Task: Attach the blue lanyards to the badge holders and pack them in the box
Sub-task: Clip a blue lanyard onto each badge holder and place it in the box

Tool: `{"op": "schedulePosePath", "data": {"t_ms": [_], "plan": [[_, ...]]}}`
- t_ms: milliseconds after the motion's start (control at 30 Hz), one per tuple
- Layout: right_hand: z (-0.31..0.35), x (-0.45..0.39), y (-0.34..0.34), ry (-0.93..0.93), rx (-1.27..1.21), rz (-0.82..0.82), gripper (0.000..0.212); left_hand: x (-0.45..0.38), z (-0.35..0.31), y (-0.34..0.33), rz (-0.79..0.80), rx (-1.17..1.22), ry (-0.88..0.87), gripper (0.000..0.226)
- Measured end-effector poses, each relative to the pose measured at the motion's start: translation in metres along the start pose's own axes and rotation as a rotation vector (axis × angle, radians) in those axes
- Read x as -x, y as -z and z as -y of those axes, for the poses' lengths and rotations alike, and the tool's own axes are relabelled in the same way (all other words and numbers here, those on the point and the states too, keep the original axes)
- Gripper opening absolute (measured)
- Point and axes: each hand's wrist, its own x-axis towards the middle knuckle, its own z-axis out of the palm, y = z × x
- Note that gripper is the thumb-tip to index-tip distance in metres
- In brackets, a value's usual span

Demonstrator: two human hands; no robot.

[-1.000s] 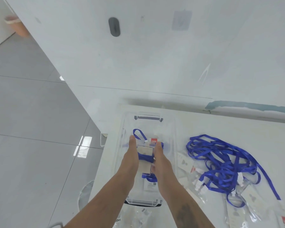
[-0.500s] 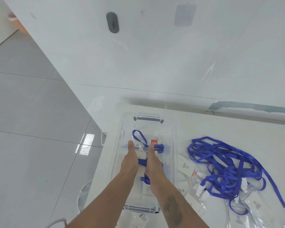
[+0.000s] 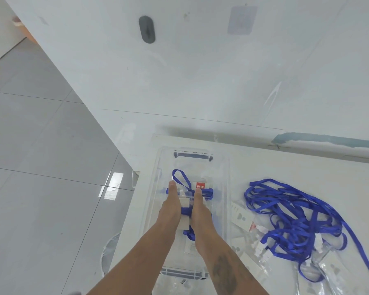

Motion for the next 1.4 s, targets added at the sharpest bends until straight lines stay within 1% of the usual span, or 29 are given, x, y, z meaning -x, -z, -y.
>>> {"op": "schedulePosePath", "data": {"t_ms": [100, 267, 300, 367, 433, 467, 567, 600, 667, 767, 833, 867, 967, 1033, 1067, 1133, 1200, 1300, 1400], "plan": [[0.001, 0.004, 0.002, 0.005, -0.004, 0.019, 0.061, -0.002, 0.001, 0.004, 0.037, 0.028, 0.003, 0.064], [-0.001, 0.002, 0.003, -0.002, 0.003, 0.006, 0.063, 0.005, -0.003, 0.010, 0.022, 0.108, 0.051, 0.086], [-0.001, 0.001, 0.001, -0.007, -0.013, 0.020, 0.063, 0.003, -0.003, 0.014, 0.016, 0.119, 0.049, 0.084], [-0.006, -0.007, -0.005, -0.003, -0.058, 0.043, 0.066, 0.003, -0.005, 0.019, 0.016, 0.090, 0.008, 0.063], [-0.013, -0.021, -0.010, -0.007, -0.124, 0.049, 0.074, 0.017, -0.013, 0.021, 0.027, 0.089, -0.003, 0.058], [-0.013, -0.018, -0.010, -0.010, -0.145, 0.062, 0.074, 0.026, -0.017, 0.024, 0.040, 0.095, -0.017, 0.058], [-0.008, 0.006, -0.007, -0.002, -0.177, 0.094, 0.051, 0.032, -0.021, 0.028, 0.064, 0.120, -0.034, 0.057], [-0.007, 0.013, -0.006, 0.003, -0.197, 0.099, 0.048, 0.036, -0.022, 0.030, 0.075, 0.127, -0.034, 0.057], [-0.006, 0.017, -0.006, 0.001, -0.185, 0.100, 0.049, 0.039, -0.021, 0.033, 0.090, 0.117, -0.057, 0.058], [0.000, 0.025, -0.002, 0.001, -0.142, 0.080, 0.053, 0.025, -0.016, 0.038, 0.127, 0.122, -0.078, 0.065], [0.007, 0.036, 0.002, -0.009, -0.103, 0.046, 0.055, 0.022, -0.015, 0.042, 0.148, 0.094, -0.052, 0.088], [0.010, 0.044, 0.004, -0.019, -0.101, 0.043, 0.054, 0.025, -0.016, 0.043, 0.164, 0.094, -0.049, 0.094], [0.016, 0.063, 0.014, -0.020, -0.102, 0.068, 0.049, 0.037, -0.021, 0.047, 0.216, 0.109, -0.071, 0.092], [0.020, 0.084, 0.022, 0.010, -0.125, 0.060, 0.049, 0.045, -0.025, 0.050, 0.263, 0.111, -0.094, 0.088], [0.022, 0.095, 0.025, 0.039, -0.141, 0.065, 0.045, 0.048, -0.027, 0.051, 0.276, 0.110, -0.111, 0.086], [0.024, 0.108, 0.032, 0.082, -0.163, 0.082, 0.043, 0.052, -0.028, 0.053, 0.281, 0.109, -0.152, 0.082], [0.022, 0.120, 0.041, 0.163, -0.187, 0.093, 0.040, 0.058, -0.028, 0.055, 0.292, 0.093, -0.201, 0.077], [0.016, 0.131, 0.059, 0.313, -0.224, 0.074, 0.052, 0.069, -0.028, 0.053, 0.313, 0.074, -0.277, 0.070], [0.020, 0.146, 0.072, 0.400, -0.278, 0.056, 0.055, 0.075, -0.031, 0.050, 0.328, 0.055, -0.311, 0.068]]}}
